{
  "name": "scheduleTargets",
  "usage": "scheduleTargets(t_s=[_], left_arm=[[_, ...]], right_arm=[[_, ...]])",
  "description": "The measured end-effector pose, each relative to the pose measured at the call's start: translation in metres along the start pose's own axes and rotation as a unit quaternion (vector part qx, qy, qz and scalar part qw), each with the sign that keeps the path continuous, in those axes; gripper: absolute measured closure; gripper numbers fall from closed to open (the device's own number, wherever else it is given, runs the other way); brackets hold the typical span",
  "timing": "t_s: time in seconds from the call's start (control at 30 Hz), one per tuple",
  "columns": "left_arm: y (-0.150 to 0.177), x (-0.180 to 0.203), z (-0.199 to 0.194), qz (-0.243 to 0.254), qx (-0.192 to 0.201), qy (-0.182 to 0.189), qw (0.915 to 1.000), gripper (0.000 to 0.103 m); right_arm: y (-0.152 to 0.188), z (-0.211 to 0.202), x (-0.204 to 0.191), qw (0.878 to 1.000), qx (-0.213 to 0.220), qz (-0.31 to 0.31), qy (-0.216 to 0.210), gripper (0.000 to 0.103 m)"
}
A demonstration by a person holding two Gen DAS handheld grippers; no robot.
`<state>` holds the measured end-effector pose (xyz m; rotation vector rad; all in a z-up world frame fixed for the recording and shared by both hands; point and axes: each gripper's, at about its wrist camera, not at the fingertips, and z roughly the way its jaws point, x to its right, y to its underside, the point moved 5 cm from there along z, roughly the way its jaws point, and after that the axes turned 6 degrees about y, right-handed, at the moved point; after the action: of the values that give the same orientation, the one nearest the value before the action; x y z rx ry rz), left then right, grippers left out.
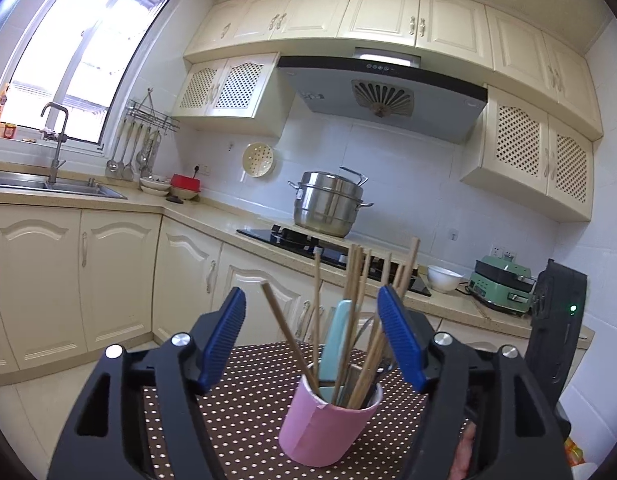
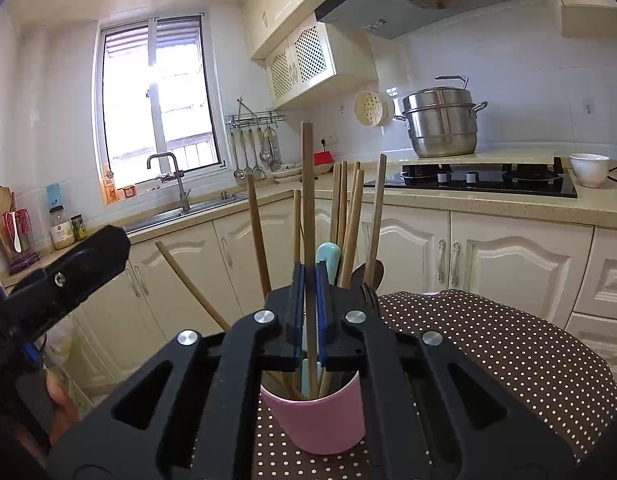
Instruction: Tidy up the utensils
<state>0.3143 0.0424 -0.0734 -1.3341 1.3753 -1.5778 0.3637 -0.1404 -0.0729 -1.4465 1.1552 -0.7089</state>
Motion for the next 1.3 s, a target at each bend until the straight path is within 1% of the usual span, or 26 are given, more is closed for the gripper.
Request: scheduleTargets(t_s=[0.07,0.17,0.27,0.3,0.33,0.37,0.4,0.57,0.63,0.77,0.8,0.87,0.93,1.0,1.07,1.2,1.3], left_arm=[[0.000,-0.006,0.000,-0.004,-0.012,-0.009,0.9999,0.034],[0.002,-0.013,-0.001,-0.009,-0.023,-0.018,0.9995,0.032],[0.002,-0.017,-0.003,-0.007,-0.039,-0.036,0.9986,0.031],[0.002,-0.017,-0.004,-0.005,-0.042,-0.041,0.9983,0.030],[0.001,-0.017,-0.006,-0.002,-0.045,-0.046,0.9980,0.029],[0.000,-0.017,-0.008,0.000,-0.046,-0.048,0.9978,0.029],[-0.001,-0.017,-0.011,0.001,-0.049,-0.050,0.9975,0.028],[-0.005,-0.010,-0.028,0.021,-0.061,-0.076,0.9950,0.025],[-0.006,-0.007,-0.037,0.031,-0.062,-0.087,0.9938,0.023],[-0.011,0.003,-0.060,0.046,-0.061,-0.101,0.9919,0.023],[-0.013,0.007,-0.068,0.051,-0.060,-0.104,0.9915,0.022],[-0.015,0.014,-0.081,0.058,-0.057,-0.105,0.9911,0.022],[-0.017,0.021,-0.093,0.062,-0.053,-0.105,0.9912,0.021],[-0.020,0.030,-0.108,0.067,-0.050,-0.105,0.9909,0.020],[-0.021,0.038,-0.121,0.069,-0.052,-0.101,0.9912,0.018],[-0.022,0.053,-0.144,0.076,-0.056,-0.084,0.9919,0.017],[-0.022,0.063,-0.163,0.095,-0.052,-0.090,0.9900,0.017]], right_arm=[[0.000,0.000,0.000,1.000,-0.002,0.003,-0.001,0.097],[-0.002,-0.002,-0.003,1.000,-0.007,0.008,-0.016,0.096],[-0.005,-0.008,-0.006,1.000,-0.001,0.000,-0.006,0.093],[-0.007,-0.011,-0.007,1.000,0.001,-0.001,-0.003,0.081],[-0.008,-0.013,-0.007,1.000,0.003,-0.001,-0.002,0.058],[-0.010,-0.018,-0.007,1.000,0.009,0.002,-0.002,0.046],[-0.013,-0.024,-0.007,1.000,0.019,0.005,-0.004,0.045],[-0.025,-0.048,-0.012,0.999,0.033,0.006,-0.005,0.045],[-0.030,-0.062,-0.016,0.999,0.038,0.006,-0.002,0.042],[-0.029,-0.094,-0.025,0.999,0.041,-0.001,0.025,0.037],[-0.028,-0.103,-0.027,0.999,0.041,-0.003,0.033,0.034],[-0.026,-0.117,-0.031,0.998,0.039,-0.008,0.049,0.033],[-0.022,-0.133,-0.036,0.997,0.037,-0.012,0.063,0.028],[-0.018,-0.149,-0.040,0.996,0.032,-0.014,0.077,0.028],[-0.014,-0.161,-0.045,0.996,0.030,-0.015,0.082,0.026],[-0.008,-0.187,-0.055,0.995,0.030,-0.010,0.094,0.023],[-0.005,-0.208,-0.065,0.994,0.038,-0.009,0.101,0.019]])
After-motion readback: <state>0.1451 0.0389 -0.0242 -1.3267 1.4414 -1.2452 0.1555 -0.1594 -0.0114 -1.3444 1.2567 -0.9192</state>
